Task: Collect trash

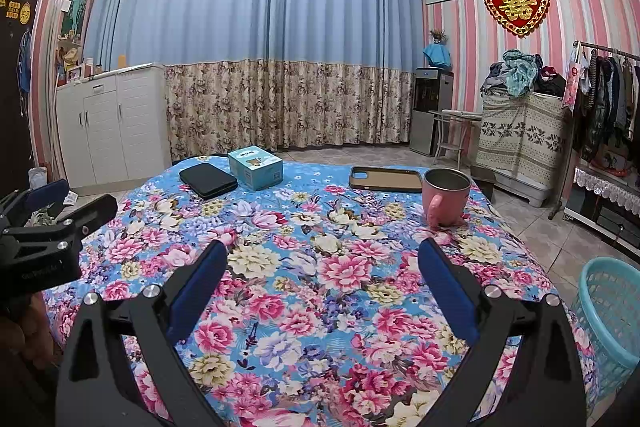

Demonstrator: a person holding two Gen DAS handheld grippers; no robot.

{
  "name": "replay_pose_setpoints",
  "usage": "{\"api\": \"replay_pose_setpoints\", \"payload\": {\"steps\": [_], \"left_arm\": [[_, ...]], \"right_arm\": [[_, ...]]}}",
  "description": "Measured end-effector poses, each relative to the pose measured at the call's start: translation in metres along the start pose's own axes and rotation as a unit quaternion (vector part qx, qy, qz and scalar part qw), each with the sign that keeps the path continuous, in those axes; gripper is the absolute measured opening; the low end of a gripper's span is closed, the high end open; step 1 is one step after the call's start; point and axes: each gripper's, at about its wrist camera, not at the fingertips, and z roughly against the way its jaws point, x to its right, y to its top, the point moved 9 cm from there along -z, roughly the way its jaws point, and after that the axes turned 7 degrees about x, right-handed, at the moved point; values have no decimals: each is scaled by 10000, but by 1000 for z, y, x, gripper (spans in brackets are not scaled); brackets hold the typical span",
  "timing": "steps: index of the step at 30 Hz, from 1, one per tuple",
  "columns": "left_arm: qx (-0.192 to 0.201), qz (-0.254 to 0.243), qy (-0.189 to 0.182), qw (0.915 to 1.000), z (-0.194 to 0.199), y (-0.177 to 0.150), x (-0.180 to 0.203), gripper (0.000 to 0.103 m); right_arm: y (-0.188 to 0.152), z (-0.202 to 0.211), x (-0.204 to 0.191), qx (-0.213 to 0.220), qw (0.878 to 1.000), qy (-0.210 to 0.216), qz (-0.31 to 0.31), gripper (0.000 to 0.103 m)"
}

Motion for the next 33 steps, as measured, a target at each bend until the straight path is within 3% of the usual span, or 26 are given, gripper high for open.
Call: {"api": "replay_pose_setpoints", "payload": {"steps": [33], "left_arm": [[41,97,-66,9999,-3,2,-7,98]], "right_arm": [[-1,-1,-2,-21,10000,14,5,94]]}}
